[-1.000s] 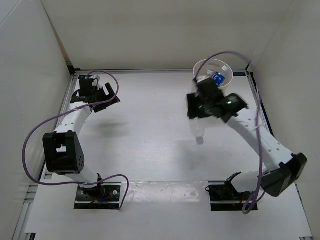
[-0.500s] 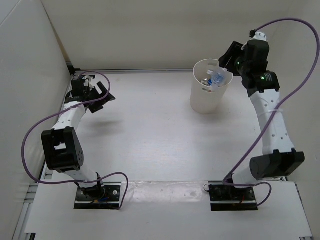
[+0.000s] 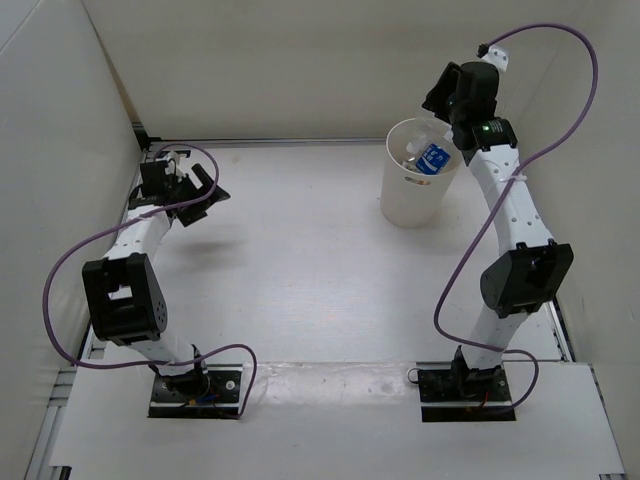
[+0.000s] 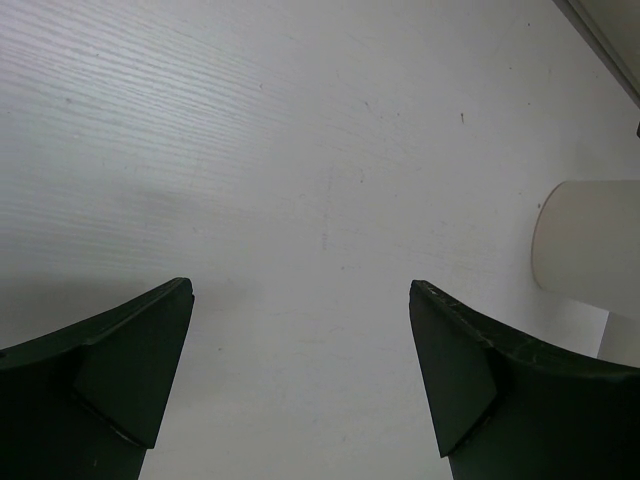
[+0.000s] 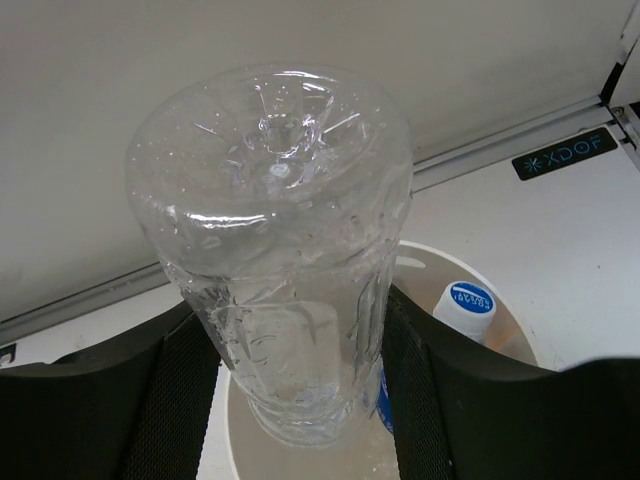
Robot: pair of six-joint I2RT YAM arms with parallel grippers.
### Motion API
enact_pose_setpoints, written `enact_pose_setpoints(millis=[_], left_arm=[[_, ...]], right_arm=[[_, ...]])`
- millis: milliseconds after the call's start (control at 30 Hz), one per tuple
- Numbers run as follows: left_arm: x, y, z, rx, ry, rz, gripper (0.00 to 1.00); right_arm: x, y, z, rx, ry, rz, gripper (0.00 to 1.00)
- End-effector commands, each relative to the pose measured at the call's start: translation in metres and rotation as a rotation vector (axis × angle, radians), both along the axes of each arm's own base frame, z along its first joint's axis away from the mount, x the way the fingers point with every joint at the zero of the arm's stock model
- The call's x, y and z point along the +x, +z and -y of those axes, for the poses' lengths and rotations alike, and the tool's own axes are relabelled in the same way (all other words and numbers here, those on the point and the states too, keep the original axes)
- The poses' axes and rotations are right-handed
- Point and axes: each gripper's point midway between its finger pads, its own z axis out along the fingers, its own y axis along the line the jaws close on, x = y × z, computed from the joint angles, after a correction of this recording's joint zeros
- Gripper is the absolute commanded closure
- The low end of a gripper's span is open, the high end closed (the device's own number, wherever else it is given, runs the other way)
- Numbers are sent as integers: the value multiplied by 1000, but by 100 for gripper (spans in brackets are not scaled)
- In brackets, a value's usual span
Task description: Put the plastic bottles in the bin
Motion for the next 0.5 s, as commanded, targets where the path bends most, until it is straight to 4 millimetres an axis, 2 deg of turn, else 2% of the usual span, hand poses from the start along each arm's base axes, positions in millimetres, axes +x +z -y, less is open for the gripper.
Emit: enact_pose_setpoints(millis=[0,67,233,267,300,433,467], left_arm=[[2,17,-5,-3,3,60,0],[3,19,-5,-6,5,71,0],[6,17,-12,-23,34,73,0],[6,16,-14,-27,40,72,0],[8,18,-15,-36,52,77,0],[6,17,-18,-51,64,85,0],[5,17,-18,-52,66,87,0]], right_arm=[[0,23,3,-3,-55,52,89],[-2,10,1,1,-49,5,84],[-13,-10,-24,-11,19,-68,79],[-16,-19,-26,-16,23,-97,70],[-19,-22,-31,-12,36,-110,68],[-25,-39,-34,43,67,-184,68],[-25,-41,-34,58,80,-196,55]])
